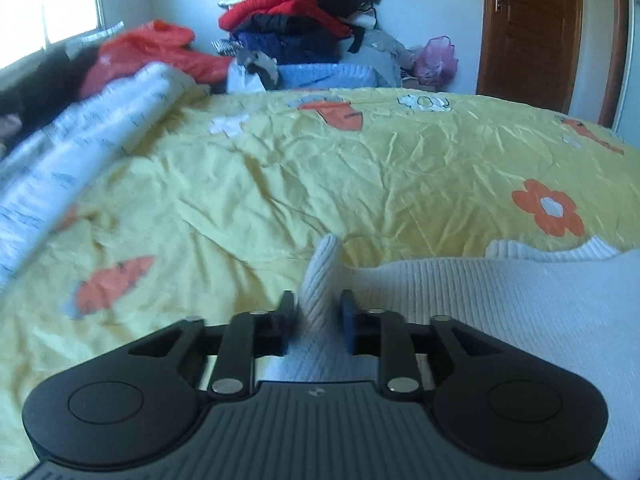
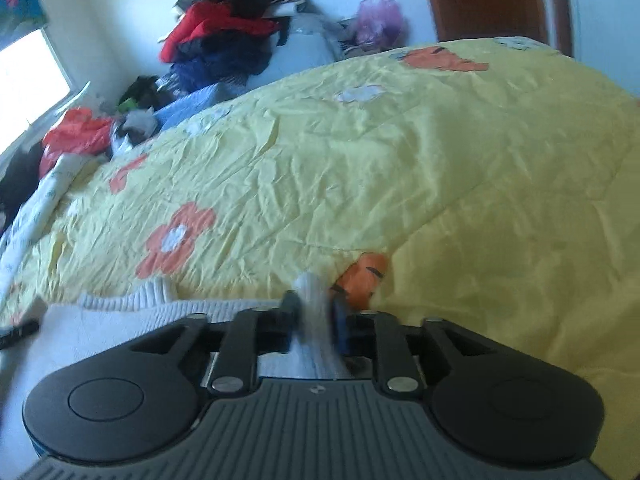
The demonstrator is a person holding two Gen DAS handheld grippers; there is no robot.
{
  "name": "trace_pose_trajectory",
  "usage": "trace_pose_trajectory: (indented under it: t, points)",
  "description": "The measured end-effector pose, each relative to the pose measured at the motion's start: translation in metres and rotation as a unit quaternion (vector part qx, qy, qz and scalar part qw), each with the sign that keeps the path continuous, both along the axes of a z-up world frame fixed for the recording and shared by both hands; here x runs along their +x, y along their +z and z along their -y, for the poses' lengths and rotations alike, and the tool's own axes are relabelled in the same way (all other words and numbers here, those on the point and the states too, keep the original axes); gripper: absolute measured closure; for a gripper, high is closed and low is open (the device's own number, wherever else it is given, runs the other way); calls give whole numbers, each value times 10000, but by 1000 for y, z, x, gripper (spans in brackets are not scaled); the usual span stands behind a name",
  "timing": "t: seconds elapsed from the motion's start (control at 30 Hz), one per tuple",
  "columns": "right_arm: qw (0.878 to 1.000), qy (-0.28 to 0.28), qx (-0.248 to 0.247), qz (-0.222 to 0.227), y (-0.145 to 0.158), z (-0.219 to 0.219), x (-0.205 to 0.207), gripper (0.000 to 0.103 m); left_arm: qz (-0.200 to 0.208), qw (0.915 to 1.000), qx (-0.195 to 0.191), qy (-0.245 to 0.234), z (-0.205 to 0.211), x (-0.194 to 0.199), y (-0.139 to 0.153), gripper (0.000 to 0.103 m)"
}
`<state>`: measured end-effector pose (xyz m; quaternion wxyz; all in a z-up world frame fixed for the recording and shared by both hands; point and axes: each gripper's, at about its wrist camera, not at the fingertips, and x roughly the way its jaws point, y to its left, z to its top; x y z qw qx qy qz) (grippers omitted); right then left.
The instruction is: Fold small clothes
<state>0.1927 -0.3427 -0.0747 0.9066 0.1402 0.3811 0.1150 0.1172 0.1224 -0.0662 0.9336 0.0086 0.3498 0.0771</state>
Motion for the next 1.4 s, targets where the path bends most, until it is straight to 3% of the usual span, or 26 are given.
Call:
trace_pose_trajectory:
  t: [0.1,0.17,0.23,0.37,0.43,0.47,0.5,0.53,0.63,0.77,0.8,0.87,0.93,1.03,1.13,1.2,1.27,1.4]
  points:
    - [9981,-222,269,516,28,11,-28,63,434,9990,59,63,4,-28,24,72]
    - [9950,-113,538,838,42,5,-50,56,696,9971,-290,89,13,-39,34,53]
    - [9941,73,456,981,45,-16,-61,37,754,9964,-369,-89,30,-39,34,37]
    - [9948,421,-548,754,23,-68,-61,36,288,9983,79,-491,74,-18,9,36]
    - [9891,448,-1223,685,6,-81,-59,37,-41,9981,465,-407,80,-8,-16,35]
    - [9843,412,-1575,678,-7,-80,-59,36,50,9981,463,-414,78,-10,-23,34]
    - [9855,427,-1483,704,-15,-74,-59,37,197,9984,325,-426,74,-14,-24,34]
    - [9911,344,-1085,685,-14,-64,-56,38,195,9986,280,-414,72,-15,-25,34]
    - [9960,139,-675,567,-12,-48,-51,43,179,9983,366,-429,75,-13,-26,33]
    - [9921,-83,-1047,686,1,-61,-64,46,184,9985,317,-406,74,-15,-26,33]
    - [9895,-84,-1179,834,6,-70,-74,42,192,9985,320,-401,74,-15,-26,33]
    - [9851,264,-1221,1186,19,-89,-94,41,190,9985,324,-399,75,-15,-26,33]
    - [9830,592,-1186,1267,22,-107,-102,33,194,9985,317,-398,75,-15,-26,33]
    - [9753,1106,-1433,1266,13,-136,-110,32,193,9985,313,-397,74,-14,-26,33]
    - [9724,1225,-1699,1025,-9,-149,-107,29,197,9986,288,-398,74,-15,-26,33]
    - [9720,1166,-1535,1340,-21,-140,-112,25,200,9988,214,-402,72,-15,-27,33]
    - [9762,1143,-1342,1260,-21,-135,-109,25,200,9989,155,-403,71,-15,-27,32]
    - [9752,1169,-1449,1197,-17,-139,-112,25,197,9989,172,-389,71,-16,-25,32]
